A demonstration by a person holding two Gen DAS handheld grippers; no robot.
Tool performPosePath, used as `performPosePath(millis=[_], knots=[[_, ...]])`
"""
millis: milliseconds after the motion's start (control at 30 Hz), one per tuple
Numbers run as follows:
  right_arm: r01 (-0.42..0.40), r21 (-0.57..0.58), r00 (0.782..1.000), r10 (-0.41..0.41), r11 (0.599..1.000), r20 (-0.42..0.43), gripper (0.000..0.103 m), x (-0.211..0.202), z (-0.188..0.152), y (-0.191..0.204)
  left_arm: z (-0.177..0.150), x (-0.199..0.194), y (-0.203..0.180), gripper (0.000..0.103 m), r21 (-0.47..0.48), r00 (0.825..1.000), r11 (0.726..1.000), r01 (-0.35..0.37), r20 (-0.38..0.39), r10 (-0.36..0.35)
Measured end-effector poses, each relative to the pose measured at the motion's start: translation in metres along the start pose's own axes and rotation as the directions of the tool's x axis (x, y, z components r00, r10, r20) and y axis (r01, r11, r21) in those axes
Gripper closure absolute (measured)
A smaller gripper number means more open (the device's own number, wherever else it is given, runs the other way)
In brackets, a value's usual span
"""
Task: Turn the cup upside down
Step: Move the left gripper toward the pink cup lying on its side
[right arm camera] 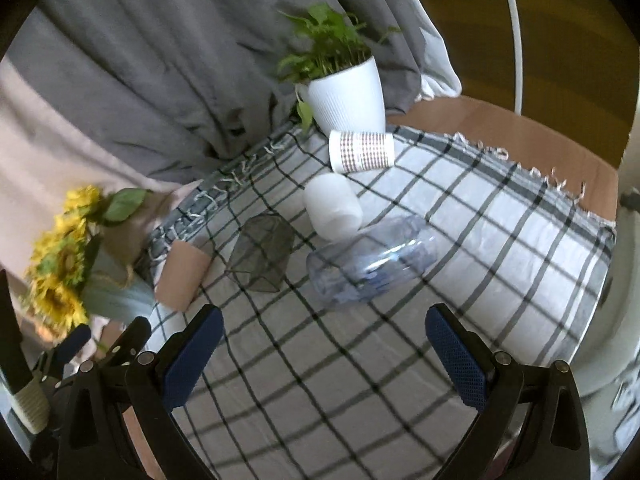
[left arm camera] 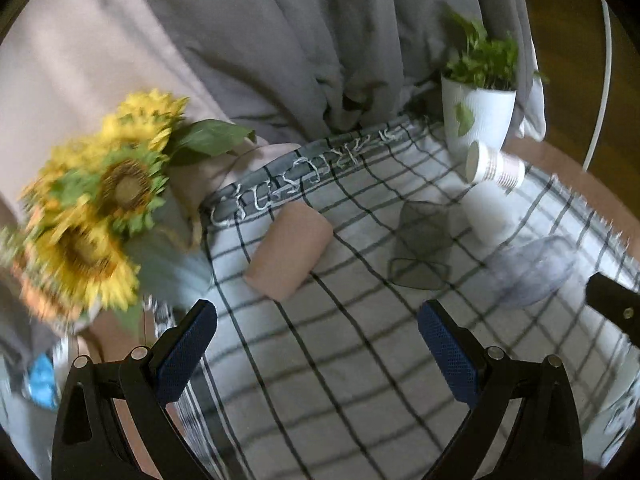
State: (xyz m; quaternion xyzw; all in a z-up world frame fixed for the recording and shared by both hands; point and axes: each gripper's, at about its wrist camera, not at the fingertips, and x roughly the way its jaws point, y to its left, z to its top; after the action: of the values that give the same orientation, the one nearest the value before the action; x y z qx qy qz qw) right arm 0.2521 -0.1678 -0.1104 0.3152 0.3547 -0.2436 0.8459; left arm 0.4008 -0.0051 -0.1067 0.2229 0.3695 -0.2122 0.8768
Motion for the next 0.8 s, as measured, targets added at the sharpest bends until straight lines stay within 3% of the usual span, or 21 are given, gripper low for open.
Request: performPosePath(millis=[200, 367, 567, 667, 800], knots=[[0.071, 0.072, 0.997, -0.07, 0.995, -0.013, 0.001, 0.025, -0.003, 0.021, 0.016, 0.057, 0.012, 0.001, 0.127, 0.999, 0.991, 0.035, -0.039, -0.03], [0.122, 0.12, 0.992, -0.117, 0.985, -0.051, 0.001, 0.049, -0.006, 0.041, 0.027, 0.105, 0.022, 0.003, 0.174, 0.994, 0.982, 0.08, -0.093, -0.064], [0.157, 0.168, 0.984, -0.139, 0.973, -0.116, 0.001, 0.076, -0.008, 0.056, 0.037, 0.147, 0.03, 0.005, 0.186, 0.983, 0.977, 0.109, -0.167, -0.078], [0.167, 0.19, 0.982, -0.146, 0.967, -0.119, 0.001, 0.084, -0.005, 0.06, 0.041, 0.162, 0.033, 0.007, 0.198, 0.981, 0.976, 0.088, -0.188, -0.051], [0.178, 0.212, 0.98, -0.156, 0.961, -0.12, 0.001, 0.09, -0.001, 0.063, 0.043, 0.177, 0.037, 0.011, 0.198, 0.974, 0.974, 0.11, -0.217, -0.065]])
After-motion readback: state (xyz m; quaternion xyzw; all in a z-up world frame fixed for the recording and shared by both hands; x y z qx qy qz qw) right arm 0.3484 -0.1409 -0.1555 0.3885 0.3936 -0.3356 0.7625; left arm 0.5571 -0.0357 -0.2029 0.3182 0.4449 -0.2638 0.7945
